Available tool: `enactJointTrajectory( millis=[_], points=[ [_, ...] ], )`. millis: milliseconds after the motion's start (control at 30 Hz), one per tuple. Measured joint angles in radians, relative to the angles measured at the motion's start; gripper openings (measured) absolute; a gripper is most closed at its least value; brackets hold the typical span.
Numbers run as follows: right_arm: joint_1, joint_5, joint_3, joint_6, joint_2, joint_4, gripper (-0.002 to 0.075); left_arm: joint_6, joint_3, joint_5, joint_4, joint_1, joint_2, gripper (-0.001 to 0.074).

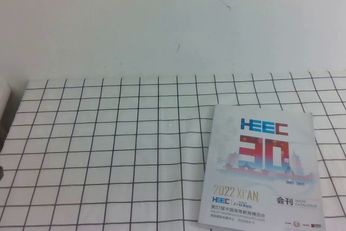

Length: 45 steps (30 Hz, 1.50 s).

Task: Close book
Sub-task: 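Close the open booklet and leave it lying on the table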

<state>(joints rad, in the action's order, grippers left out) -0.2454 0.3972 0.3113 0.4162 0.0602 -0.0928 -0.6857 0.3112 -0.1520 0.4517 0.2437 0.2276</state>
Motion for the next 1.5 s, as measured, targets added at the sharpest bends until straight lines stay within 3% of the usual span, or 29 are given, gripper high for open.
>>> enactJointTrajectory(
  millis=[233,1067,1200,1400,1500],
  points=[
    [0.000,-0.118,-0.025,0.029,-0.032,0.014,-0.0003,0.000,-0.087,0.062,0.002,0.000,-0.065,-0.0001],
    [0.000,0.040,-0.099,0.031,-0.032,0.008,-0.0003,0.009,-0.091,0.042,0.009,0.000,-0.065,-0.0001],
    [0.000,0.048,-0.099,0.031,-0.032,0.008,-0.0003,0.009,-0.129,0.165,0.009,-0.002,-0.065,-0.0001],
    [0.000,0.050,-0.099,0.031,-0.032,0.006,-0.0003,0.021,-0.182,0.182,-0.048,-0.084,-0.065,-0.0002],
    [0.000,0.050,-0.099,0.031,-0.032,0.006,-0.0003,0.113,-0.204,0.144,-0.119,-0.142,-0.075,-0.0002]
  ],
)
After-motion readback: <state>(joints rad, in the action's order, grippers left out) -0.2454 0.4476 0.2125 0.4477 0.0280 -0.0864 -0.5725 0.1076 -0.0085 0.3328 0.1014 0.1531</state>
